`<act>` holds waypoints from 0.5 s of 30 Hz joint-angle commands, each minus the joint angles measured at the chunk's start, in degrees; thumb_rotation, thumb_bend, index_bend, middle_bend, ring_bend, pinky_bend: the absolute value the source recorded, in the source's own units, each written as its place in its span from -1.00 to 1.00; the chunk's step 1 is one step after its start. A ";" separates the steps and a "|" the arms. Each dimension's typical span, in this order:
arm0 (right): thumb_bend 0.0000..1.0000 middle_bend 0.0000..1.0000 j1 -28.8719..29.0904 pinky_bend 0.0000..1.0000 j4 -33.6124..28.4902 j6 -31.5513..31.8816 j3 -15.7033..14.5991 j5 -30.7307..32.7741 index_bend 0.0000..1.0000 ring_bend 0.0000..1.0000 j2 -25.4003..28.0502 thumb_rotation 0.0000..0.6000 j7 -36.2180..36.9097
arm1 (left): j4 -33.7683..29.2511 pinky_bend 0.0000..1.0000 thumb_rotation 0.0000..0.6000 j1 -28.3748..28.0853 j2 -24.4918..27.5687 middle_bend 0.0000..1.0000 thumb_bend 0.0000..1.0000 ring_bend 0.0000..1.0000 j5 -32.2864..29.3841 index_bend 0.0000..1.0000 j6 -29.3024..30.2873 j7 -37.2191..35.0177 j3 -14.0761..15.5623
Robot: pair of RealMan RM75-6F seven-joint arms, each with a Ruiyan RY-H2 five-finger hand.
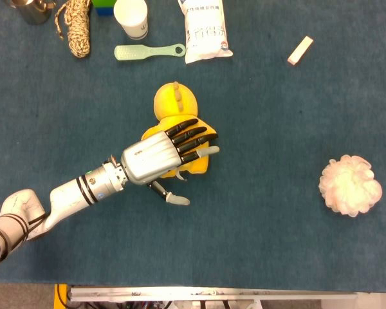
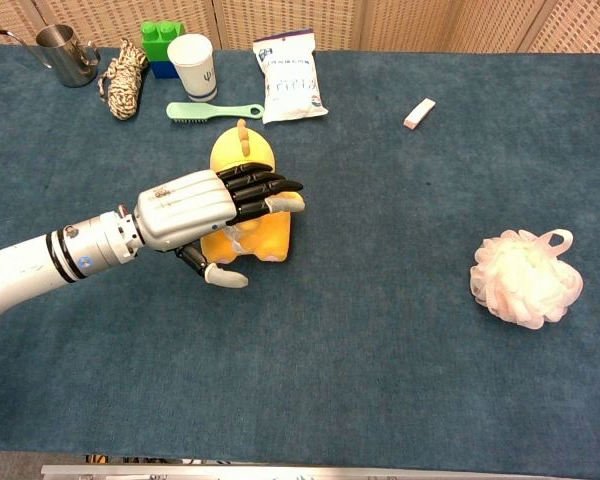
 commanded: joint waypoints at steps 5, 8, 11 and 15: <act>-0.74 -0.44 -0.08 -0.57 -0.02 -0.02 -0.01 -0.12 -0.74 -0.69 0.06 1.00 0.08 | -1.70 -1.00 -0.98 0.67 0.04 -0.98 -0.89 -0.99 -1.01 -0.90 5.73 -0.02 -0.77; -0.74 -0.44 -0.13 -0.57 -0.09 0.10 -0.07 -0.42 -0.74 -0.69 0.04 1.00 0.09 | -2.90 -1.00 -0.98 0.82 0.24 -0.98 -0.88 -0.99 -0.61 -0.90 7.14 1.28 -0.38; -0.74 -0.44 -0.27 -0.57 -0.18 0.19 -0.18 -0.59 -0.74 -0.69 0.14 1.00 0.11 | -3.71 -1.00 -0.98 0.96 0.15 -0.98 -0.89 -0.99 -0.10 -0.90 7.89 3.05 0.16; -0.74 -0.44 -0.53 -0.57 -0.28 0.41 -0.25 -0.59 -0.74 -0.68 0.26 1.00 0.19 | -3.50 -1.00 -0.94 1.39 -0.89 -0.99 -0.88 -0.99 0.19 -0.90 8.27 5.77 0.62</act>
